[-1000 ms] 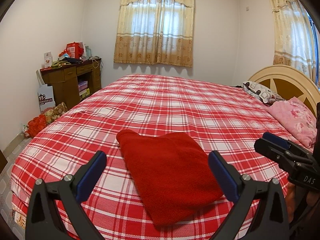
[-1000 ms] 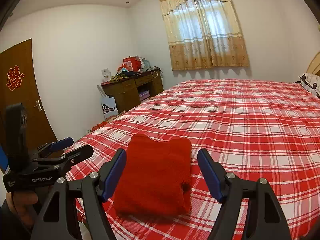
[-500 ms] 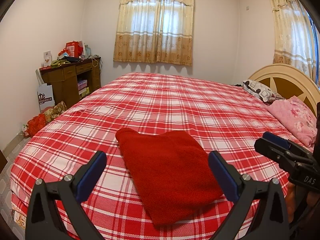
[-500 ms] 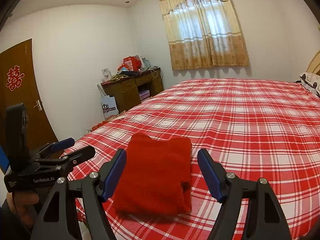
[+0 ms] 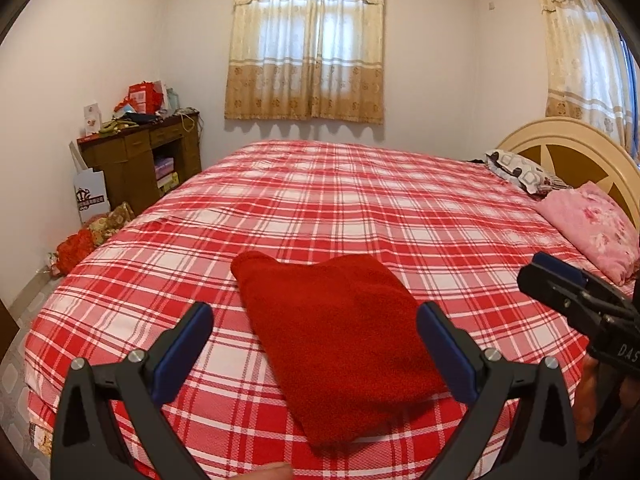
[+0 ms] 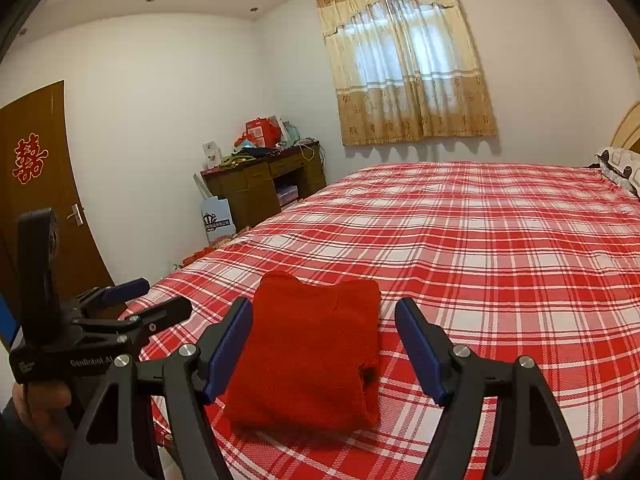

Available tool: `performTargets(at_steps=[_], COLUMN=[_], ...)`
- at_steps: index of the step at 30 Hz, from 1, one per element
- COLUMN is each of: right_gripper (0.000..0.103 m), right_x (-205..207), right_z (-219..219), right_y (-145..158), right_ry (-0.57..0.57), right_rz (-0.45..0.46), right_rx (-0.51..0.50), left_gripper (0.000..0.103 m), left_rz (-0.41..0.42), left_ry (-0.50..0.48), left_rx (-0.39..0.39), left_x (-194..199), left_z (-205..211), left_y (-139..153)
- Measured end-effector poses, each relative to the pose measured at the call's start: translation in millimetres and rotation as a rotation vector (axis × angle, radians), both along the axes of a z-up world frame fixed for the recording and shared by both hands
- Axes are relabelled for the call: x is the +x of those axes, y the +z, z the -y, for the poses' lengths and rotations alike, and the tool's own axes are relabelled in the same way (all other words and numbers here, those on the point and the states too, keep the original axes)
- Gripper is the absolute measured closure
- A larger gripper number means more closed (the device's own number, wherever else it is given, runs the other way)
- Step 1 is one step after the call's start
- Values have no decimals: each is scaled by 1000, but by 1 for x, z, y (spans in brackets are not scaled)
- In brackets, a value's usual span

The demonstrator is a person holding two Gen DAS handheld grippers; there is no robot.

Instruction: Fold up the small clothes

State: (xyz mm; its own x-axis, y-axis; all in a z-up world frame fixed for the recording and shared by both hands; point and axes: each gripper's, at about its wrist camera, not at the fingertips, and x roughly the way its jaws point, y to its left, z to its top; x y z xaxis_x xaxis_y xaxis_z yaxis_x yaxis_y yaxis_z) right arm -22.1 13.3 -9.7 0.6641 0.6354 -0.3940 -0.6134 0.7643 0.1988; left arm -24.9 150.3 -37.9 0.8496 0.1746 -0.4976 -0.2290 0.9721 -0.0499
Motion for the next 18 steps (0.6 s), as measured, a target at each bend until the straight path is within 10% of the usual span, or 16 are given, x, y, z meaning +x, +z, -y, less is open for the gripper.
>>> performTargets(at_steps=[18], right_gripper=[29], right_x=[-2], right_z=[-3], right_y=[-4], right_ry=[9], right_rz=[-2], right_rx=[-27], left_gripper=[0], left_rz=[21], left_ry=[107], left_rx=[32], left_x=[-1], left_z=[-15], left_y=[-1])
